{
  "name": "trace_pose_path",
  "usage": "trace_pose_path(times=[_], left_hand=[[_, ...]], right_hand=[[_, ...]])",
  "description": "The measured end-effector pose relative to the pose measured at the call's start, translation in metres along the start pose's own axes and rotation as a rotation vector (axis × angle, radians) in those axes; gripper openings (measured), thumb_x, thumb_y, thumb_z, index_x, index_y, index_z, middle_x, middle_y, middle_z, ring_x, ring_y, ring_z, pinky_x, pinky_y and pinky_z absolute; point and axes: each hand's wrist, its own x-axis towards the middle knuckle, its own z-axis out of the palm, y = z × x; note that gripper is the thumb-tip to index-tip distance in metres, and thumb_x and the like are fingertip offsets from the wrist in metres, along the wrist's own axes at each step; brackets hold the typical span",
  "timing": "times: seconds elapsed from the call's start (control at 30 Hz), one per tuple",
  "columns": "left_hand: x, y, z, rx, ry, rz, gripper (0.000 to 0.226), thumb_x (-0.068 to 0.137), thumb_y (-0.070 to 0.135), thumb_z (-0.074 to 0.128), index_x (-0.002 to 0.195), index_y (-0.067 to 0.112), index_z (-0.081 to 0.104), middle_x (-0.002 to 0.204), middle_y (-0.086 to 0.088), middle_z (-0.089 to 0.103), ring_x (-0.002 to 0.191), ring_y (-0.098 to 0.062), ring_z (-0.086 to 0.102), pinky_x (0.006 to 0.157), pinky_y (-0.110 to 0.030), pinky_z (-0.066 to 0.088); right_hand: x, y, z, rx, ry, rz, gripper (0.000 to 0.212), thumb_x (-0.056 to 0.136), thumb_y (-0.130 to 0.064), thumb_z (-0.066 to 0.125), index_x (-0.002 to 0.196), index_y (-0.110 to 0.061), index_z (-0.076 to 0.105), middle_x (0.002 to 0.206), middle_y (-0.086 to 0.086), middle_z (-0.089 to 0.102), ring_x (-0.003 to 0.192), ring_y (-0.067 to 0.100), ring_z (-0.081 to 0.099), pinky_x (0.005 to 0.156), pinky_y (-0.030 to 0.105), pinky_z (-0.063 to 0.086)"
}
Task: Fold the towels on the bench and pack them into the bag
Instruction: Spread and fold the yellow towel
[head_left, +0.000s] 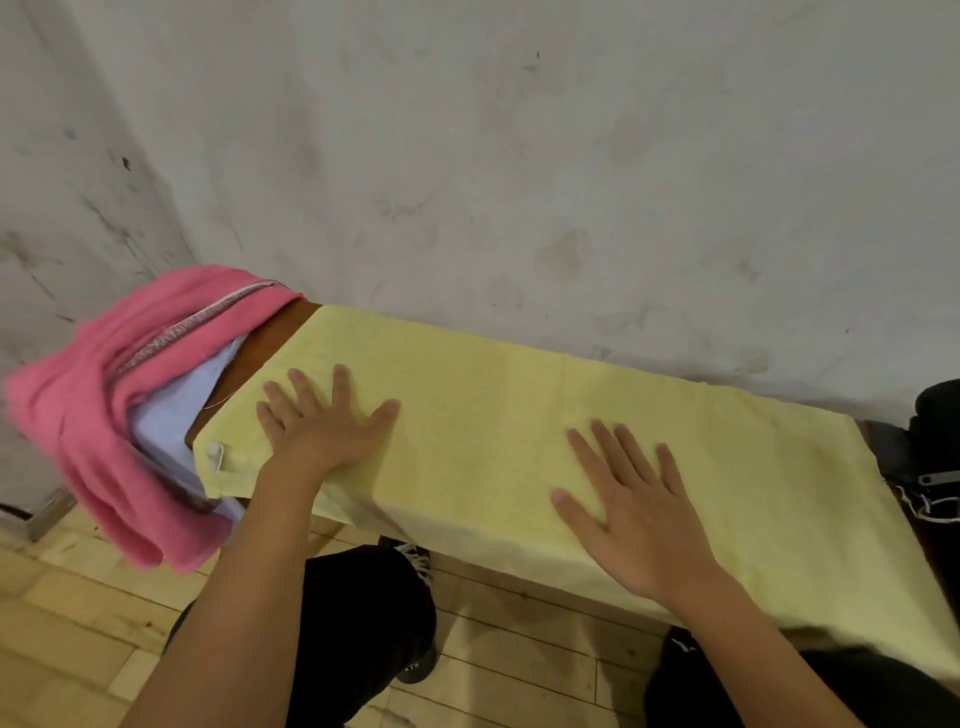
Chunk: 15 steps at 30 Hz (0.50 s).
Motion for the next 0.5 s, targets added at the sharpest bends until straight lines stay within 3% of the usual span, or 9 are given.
trace_pose_path(times=[0.17, 0.4, 0.5], left_hand=[[0.003, -0.002, 0.001, 0.024, 0.039, 0.059, 0.094, 0.082, 0.086, 0.015, 0.155, 0.034, -0.013, 0.161, 0.010, -0.025, 0.146, -0.034, -0.028, 0.114, -0.061, -0.016], [0.002, 0.007, 0.009, -0.029, 0.142, 0.107, 0.090, 0.088, 0.078, 0.020, 0.157, 0.025, -0.003, 0.164, 0.008, -0.014, 0.150, -0.023, -0.019, 0.113, -0.066, -0.012], [0.000, 0.016, 0.013, -0.025, 0.130, 0.177, 0.084, 0.090, 0.076, 0.019, 0.157, 0.030, -0.003, 0.164, 0.010, -0.015, 0.149, -0.020, -0.020, 0.112, -0.066, -0.014]], right_hand=[[0.002, -0.001, 0.000, 0.006, -0.007, -0.001, 0.073, 0.091, -0.075, -0.001, 0.153, -0.041, -0.020, 0.161, -0.011, -0.025, 0.147, 0.010, -0.027, 0.122, 0.047, -0.012], [0.003, -0.003, 0.000, 0.032, 0.024, -0.004, 0.073, 0.090, -0.073, -0.003, 0.155, -0.040, -0.011, 0.164, -0.011, -0.018, 0.150, 0.010, -0.021, 0.123, 0.047, -0.010], [0.008, -0.004, -0.004, 0.037, 0.065, 0.010, 0.074, 0.089, -0.072, -0.003, 0.156, -0.040, -0.007, 0.165, -0.011, -0.012, 0.151, 0.012, -0.017, 0.124, 0.047, -0.006]])
